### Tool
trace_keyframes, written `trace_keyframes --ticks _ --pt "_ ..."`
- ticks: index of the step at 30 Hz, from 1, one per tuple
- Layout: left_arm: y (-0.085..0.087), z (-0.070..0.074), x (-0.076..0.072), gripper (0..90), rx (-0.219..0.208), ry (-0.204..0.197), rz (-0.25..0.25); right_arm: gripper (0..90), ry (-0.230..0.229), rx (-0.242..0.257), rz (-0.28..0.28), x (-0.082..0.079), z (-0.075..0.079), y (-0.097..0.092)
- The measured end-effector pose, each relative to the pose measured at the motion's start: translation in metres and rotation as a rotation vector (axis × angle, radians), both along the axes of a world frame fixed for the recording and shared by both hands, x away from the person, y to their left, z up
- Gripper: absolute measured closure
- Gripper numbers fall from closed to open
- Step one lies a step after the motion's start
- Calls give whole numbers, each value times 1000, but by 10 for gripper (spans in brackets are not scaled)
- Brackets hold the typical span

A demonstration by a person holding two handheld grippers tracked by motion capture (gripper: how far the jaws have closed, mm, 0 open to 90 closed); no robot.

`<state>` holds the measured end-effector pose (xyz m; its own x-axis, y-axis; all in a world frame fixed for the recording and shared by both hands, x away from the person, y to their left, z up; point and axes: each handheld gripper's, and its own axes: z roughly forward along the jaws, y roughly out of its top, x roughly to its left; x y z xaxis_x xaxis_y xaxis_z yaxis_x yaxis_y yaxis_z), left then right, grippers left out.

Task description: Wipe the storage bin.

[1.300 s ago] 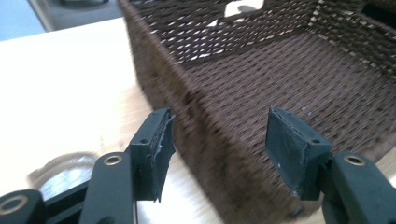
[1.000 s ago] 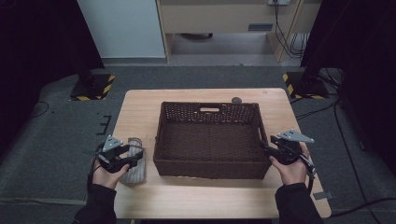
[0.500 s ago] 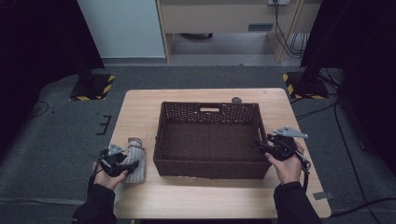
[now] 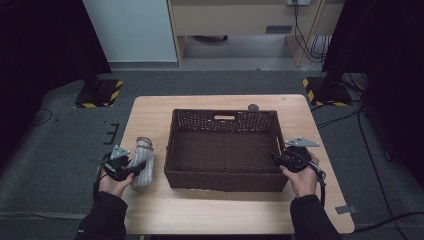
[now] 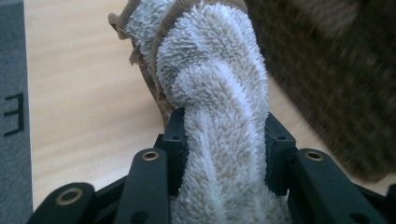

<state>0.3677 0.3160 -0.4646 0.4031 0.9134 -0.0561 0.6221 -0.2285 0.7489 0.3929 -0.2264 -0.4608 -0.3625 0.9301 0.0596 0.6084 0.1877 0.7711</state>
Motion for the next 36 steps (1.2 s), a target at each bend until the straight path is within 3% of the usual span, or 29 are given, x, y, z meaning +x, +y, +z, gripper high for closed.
trace_keyframes --ticks 5,11,21,33,36 --pt "-7 13 15 604 -12 -41 -3 561 8 10 -20 -1 -1 0" --pt "-20 19 37 603 -19 -71 -30 596 8 -3 -36 -2 -1 1" --pt "-32 17 67 606 -28 -71 -60 636 11 -17 -23 -4 0 4" --pt "-35 8 83 613 -35 -98 -94 668 8 -24 -4 -5 1 6" --pt "-37 3 88 616 -26 -89 -104 668 7 -26 -4 -5 1 6"
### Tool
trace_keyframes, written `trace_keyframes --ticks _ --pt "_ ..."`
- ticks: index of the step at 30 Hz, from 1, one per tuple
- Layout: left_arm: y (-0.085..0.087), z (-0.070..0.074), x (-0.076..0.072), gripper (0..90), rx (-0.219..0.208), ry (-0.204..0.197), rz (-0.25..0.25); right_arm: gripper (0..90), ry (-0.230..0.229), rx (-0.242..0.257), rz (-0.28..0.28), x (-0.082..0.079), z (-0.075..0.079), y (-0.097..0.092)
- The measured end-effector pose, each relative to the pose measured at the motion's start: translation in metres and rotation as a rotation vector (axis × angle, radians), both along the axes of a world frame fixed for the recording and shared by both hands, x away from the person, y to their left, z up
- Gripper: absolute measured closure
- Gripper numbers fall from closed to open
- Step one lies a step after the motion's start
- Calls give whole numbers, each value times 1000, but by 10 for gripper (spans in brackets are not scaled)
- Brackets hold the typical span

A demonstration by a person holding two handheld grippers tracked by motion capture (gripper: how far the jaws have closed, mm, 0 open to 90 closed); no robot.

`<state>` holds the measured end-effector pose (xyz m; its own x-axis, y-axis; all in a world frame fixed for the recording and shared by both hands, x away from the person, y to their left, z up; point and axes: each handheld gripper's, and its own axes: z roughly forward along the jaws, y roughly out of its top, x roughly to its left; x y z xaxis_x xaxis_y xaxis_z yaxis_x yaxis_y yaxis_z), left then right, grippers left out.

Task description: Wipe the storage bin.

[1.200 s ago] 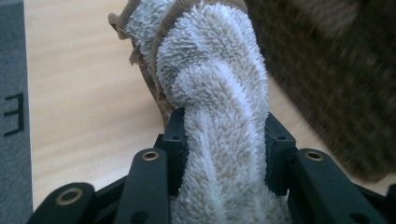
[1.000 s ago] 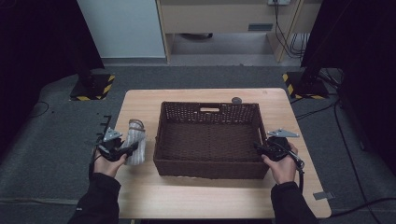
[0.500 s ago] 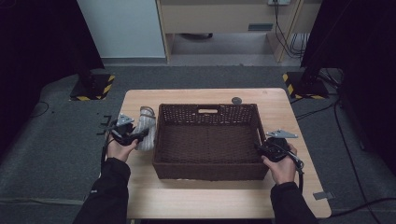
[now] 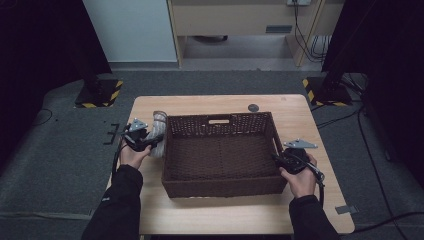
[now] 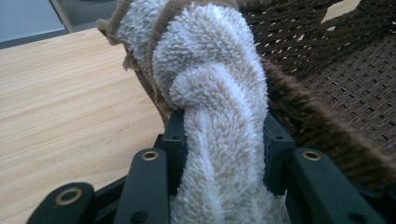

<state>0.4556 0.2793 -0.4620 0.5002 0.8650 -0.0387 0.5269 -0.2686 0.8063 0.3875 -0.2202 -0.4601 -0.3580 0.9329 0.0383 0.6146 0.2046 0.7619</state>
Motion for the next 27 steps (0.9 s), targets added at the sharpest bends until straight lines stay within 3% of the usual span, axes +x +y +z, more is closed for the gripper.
trace_keyframes --ticks 6,8,12,16,20,21,22,23,27 --pt "-8 -16 5 634 60 48 -16 665 2 -1 2 0 0 0" --pt "-8 -26 5 637 60 82 -18 664 1 -3 4 0 0 0" --pt "-10 -43 5 636 123 170 -48 662 1 -4 4 0 0 0" --pt "-11 -42 5 634 123 174 -44 657 1 -3 8 0 0 0" --pt "-4 -35 4 636 47 165 -22 644 0 5 12 0 0 -1" --pt "-4 -35 4 636 47 165 -22 642 -1 5 14 0 0 -1" --pt "0 -26 3 636 -3 137 -15 641 -1 5 14 0 0 -1" --pt "1 -20 2 636 -26 117 -16 639 0 5 15 0 0 -1" --pt "4 7 -1 635 -83 43 -26 633 3 3 20 0 0 -1"
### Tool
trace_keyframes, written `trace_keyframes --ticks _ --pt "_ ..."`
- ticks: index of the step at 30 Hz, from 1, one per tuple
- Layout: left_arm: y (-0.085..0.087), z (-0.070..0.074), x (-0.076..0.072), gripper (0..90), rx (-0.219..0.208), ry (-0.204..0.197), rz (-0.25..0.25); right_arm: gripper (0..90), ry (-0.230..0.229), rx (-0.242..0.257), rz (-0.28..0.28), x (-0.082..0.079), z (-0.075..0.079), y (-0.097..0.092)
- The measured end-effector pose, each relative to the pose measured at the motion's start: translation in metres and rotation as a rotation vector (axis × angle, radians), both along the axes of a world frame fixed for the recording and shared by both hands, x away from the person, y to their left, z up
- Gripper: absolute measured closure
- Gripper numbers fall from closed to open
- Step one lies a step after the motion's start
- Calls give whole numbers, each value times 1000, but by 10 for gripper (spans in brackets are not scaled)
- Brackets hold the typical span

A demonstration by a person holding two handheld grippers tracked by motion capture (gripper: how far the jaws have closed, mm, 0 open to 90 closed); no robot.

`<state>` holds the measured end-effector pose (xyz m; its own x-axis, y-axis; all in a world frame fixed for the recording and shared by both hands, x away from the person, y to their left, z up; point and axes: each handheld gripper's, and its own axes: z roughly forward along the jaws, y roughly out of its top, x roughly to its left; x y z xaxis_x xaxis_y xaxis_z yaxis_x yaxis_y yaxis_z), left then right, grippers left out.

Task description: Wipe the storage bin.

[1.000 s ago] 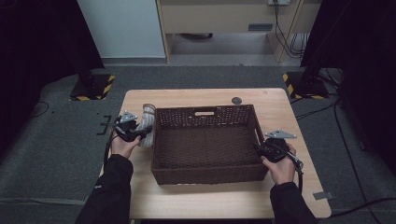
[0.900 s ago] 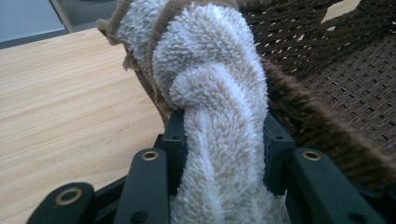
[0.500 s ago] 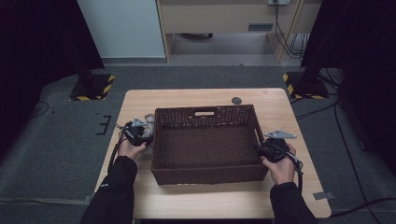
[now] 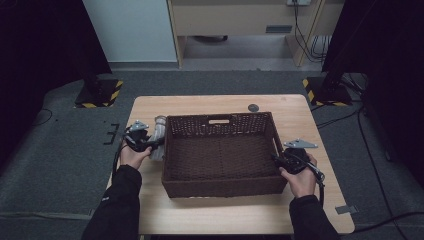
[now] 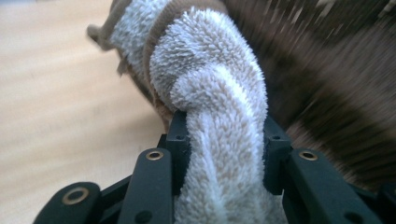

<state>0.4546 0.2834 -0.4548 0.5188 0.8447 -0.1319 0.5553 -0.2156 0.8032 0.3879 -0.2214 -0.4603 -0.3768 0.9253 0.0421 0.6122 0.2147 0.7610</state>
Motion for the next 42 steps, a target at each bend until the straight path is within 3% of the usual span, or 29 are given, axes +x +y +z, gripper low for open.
trace_keyframes --ticks 1,2,6,14,15,17,19,22,25,26,27,34,37,40,42 --pt "0 0 0 634 0 0 0 631 0 1 1 0 0 0" --pt "1 10 0 634 -8 -20 -1 629 0 2 1 0 0 0" --pt "0 13 2 634 -2 -25 0 625 -3 -1 0 0 0 0" --pt "-7 -20 8 641 77 46 -1 622 -1 1 1 0 0 1" --pt "-10 -32 9 641 100 84 1 622 0 2 -1 0 0 1" --pt "-10 -42 9 642 101 121 8 622 -1 1 2 0 1 1" --pt "-9 -47 7 642 102 127 9 622 0 1 0 0 1 1" --pt "-9 -40 6 643 94 118 6 622 -1 -1 -1 0 0 1" --pt "-5 -25 2 642 28 76 3 625 0 -2 -1 -1 0 1" --pt "-5 -25 2 642 28 76 3 626 1 -3 -2 -1 0 1" --pt "-3 -12 -1 641 13 49 -9 626 2 -5 -2 -1 0 1" --pt "0 21 -16 638 33 -23 -57 622 4 -3 -9 -3 1 2" --pt "2 20 -21 636 54 -12 -69 582 2 1 -3 -2 3 2" --pt "0 6 -25 636 68 11 -80 539 -3 7 0 -2 7 1" --pt "-2 -5 -27 635 75 28 -84 504 -38 18 -1 -2 10 1"
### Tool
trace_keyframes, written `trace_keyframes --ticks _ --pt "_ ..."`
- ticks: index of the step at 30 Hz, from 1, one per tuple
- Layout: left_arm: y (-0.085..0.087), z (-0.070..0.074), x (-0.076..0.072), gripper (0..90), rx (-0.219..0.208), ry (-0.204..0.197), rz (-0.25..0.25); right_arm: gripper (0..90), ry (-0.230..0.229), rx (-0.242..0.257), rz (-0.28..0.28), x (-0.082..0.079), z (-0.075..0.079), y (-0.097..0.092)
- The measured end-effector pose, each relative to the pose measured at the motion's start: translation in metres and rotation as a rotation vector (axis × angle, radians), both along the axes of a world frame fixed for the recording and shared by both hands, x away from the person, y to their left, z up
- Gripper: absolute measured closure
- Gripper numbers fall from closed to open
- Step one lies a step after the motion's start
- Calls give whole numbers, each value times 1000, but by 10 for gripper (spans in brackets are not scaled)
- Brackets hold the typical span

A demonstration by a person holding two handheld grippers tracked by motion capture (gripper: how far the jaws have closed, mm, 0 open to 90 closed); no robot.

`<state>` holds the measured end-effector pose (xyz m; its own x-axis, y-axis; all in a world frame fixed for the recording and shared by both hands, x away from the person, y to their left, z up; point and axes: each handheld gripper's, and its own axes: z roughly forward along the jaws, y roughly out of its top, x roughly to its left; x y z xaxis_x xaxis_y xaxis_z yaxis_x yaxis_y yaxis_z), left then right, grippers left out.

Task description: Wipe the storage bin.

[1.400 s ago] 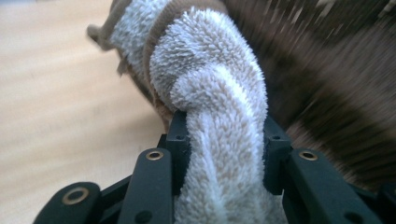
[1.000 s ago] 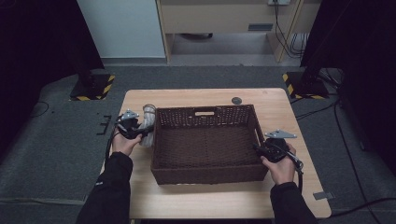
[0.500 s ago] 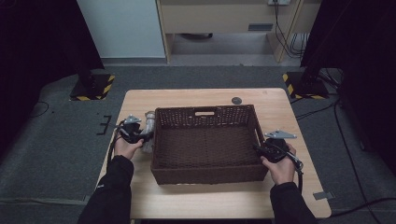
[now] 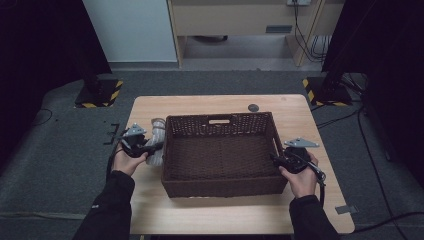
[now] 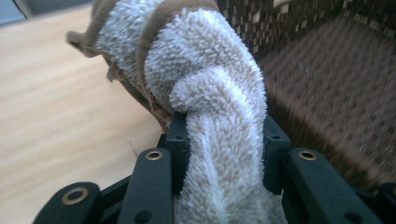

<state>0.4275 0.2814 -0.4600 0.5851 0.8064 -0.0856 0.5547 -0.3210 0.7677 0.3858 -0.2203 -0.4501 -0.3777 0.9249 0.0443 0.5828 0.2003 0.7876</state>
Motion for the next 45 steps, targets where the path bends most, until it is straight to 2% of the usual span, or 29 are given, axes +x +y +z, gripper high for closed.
trace_keyframes --ticks 2,3,5,7,9,11,13,15,16,19,25,28,30,33,34,35,36,38,41,44,45 --pt "-1 -10 -1 635 -5 12 6 505 -9 11 -4 0 6 0" --pt "-1 -10 -1 635 -5 12 6 515 -21 3 -3 0 9 -1" --pt "-2 -18 1 635 18 43 9 547 -36 5 5 -1 15 -3" --pt "-4 -22 1 635 30 45 8 579 -40 7 20 -3 20 -6" --pt "-7 -25 1 634 44 50 9 604 -28 -11 36 -4 21 -7" --pt "-6 -26 1 634 29 54 16 619 -1 -49 50 -4 18 -9" --pt "-4 -28 1 633 15 54 19 627 15 -30 55 -4 17 -11" --pt "-3 -28 1 632 5 56 25 644 34 -45 71 -3 17 -13" --pt "-3 -28 1 632 1 56 28 632 32 -72 80 -3 16 -13" --pt "-4 -25 1 632 -2 47 27 650 41 -46 83 -4 13 -15" --pt "-6 -18 5 634 -6 27 31 689 57 -51 85 -4 6 -15" --pt "-7 -12 14 634 7 18 33 709 58 -49 65 -4 6 -12" --pt "-5 -5 18 633 8 9 30 716 55 -63 54 -5 6 -10" --pt "0 15 18 633 -49 -36 28 718 53 -59 48 -5 6 -10" --pt "0 15 18 633 -49 -36 28 719 54 -53 43 -6 5 -10" --pt "1 26 15 632 -62 -57 13 721 54 -53 41 -6 5 -9" --pt "1 29 13 632 -46 -58 6 724 54 -58 38 -6 5 -9" --pt "0 28 8 630 -33 -56 -7 729 54 -60 32 -7 6 -8" --pt "2 19 1 629 -38 -40 -17 734 54 -67 18 -8 6 -7" --pt "3 13 -4 628 -23 -25 -33 736 54 -67 10 -9 6 -5" --pt "3 9 -5 628 0 -17 -43 736 56 -64 9 -9 7 -4"
